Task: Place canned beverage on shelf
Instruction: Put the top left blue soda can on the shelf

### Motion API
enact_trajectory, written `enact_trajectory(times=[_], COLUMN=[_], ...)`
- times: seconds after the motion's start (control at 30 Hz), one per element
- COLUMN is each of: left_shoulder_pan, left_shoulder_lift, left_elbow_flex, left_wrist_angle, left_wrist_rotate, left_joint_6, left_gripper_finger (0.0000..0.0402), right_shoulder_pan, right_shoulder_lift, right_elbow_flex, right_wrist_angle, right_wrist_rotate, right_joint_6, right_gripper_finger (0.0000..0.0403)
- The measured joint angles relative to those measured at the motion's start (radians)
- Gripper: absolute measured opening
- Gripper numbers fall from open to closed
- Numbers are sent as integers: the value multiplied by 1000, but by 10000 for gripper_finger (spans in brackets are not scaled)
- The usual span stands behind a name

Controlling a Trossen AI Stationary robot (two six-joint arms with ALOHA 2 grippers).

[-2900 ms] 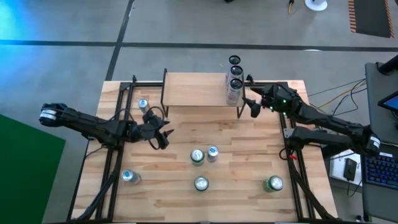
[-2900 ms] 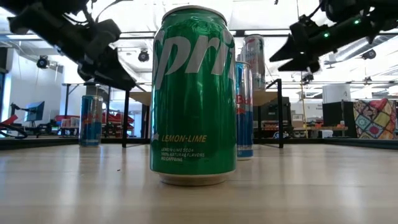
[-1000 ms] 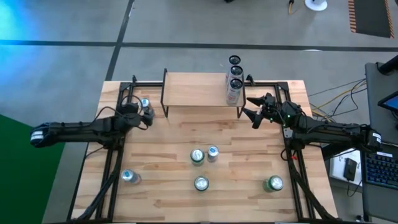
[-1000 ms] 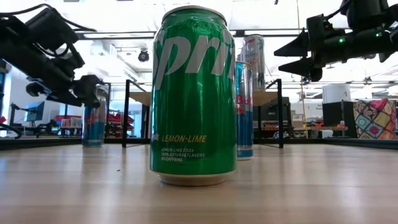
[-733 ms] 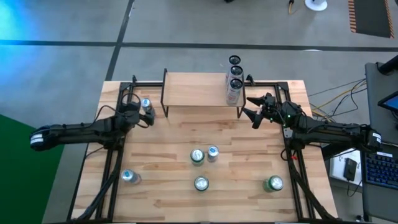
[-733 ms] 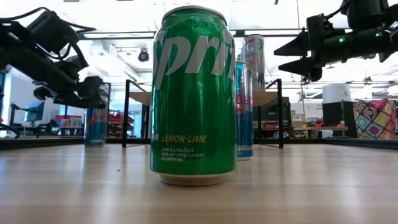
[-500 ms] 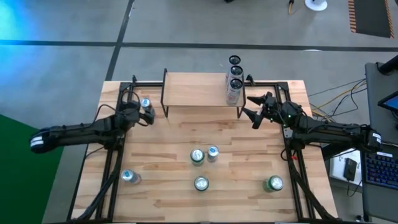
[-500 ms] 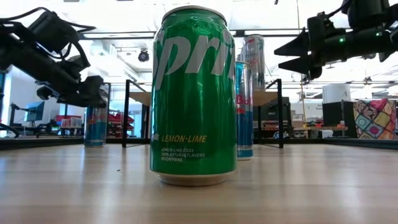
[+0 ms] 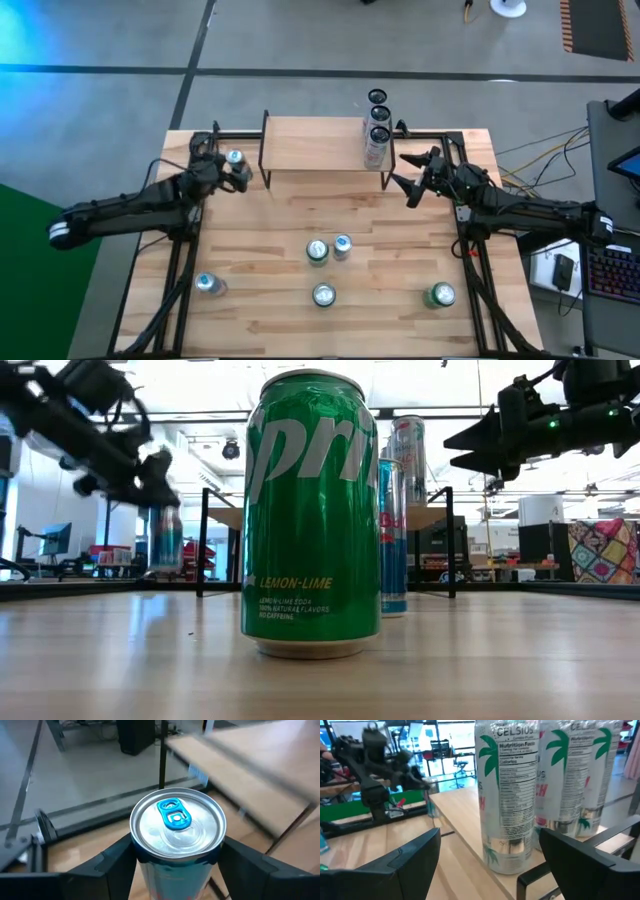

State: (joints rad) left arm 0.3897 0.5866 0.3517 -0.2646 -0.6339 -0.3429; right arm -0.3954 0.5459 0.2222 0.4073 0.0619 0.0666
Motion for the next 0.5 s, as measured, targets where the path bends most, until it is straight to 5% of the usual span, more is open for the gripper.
enact_trajectory(times=[0.3,0.5], left_shoulder_pan=[-1,-1], left_shoulder_lift=[55,100], left_elbow_flex=[325,483], left_wrist_angle=[-361,-355], left_wrist_rotate=[19,28], left_joint_6=[28,78], left_gripper_finger=[231,231], right_shoulder_pan=[0,0], right_shoulder_lift=[-61,-93], right_elbow_flex=[0,0], right_wrist_angle=[-38,-68], right_wrist_rotate=[10,10], right_joint_6=[0,41], right_gripper_finger=[327,327])
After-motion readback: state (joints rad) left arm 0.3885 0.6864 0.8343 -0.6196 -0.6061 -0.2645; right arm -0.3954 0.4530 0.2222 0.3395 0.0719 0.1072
